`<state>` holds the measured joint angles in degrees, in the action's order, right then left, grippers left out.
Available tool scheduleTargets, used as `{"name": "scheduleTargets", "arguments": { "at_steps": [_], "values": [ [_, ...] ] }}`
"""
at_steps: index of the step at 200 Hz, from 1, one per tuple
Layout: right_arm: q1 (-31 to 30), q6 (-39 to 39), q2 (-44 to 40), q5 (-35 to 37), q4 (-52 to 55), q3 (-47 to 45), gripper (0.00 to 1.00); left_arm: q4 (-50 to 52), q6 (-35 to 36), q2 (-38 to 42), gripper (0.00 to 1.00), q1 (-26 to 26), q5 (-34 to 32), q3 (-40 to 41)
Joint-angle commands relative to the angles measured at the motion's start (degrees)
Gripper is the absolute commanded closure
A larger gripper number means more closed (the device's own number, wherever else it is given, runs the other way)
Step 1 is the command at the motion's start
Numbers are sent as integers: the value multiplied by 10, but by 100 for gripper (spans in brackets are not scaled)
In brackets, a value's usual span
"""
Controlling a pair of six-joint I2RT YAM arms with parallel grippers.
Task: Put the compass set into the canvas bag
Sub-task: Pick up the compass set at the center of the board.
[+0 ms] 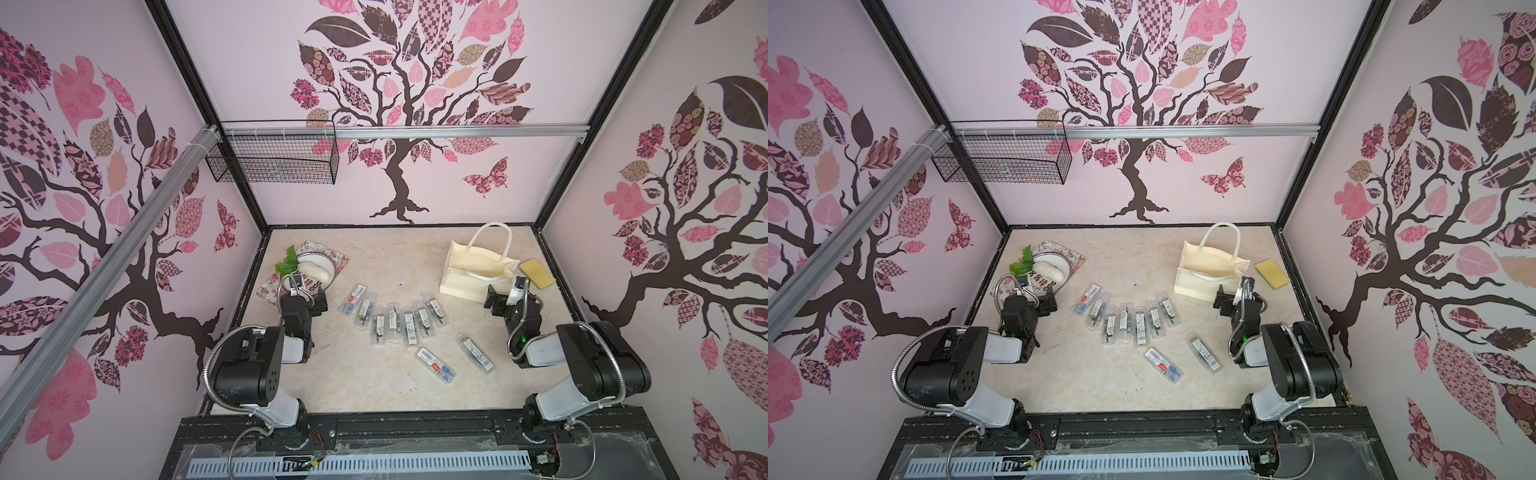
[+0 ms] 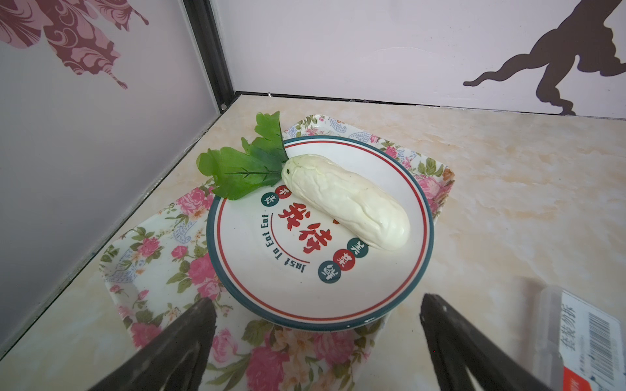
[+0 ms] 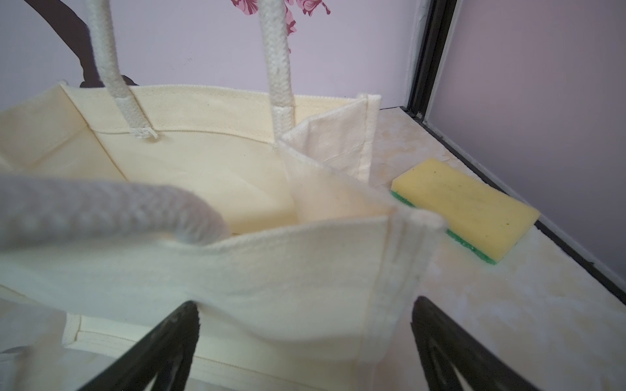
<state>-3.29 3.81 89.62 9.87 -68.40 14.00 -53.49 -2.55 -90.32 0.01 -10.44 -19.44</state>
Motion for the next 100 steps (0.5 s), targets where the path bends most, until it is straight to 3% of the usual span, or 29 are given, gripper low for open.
{"name": "scheduleTargets", "arguments": {
  "at_steps": [1,60,76,100],
  "values": [
    [2,-6,7,8,-15,14,0,-14,5,-5,3,2,-3,-17],
    [2,-6,7,8,-16,13,0,-15,5,-4,3,2,-2,-15],
    [2,-6,5,9,-20,10,0,-13,15,-3,3,4,31,-15],
    [2,7,-20,39,-42,-13,0,-64,13,8,3,2,22,17]
  ]
}}
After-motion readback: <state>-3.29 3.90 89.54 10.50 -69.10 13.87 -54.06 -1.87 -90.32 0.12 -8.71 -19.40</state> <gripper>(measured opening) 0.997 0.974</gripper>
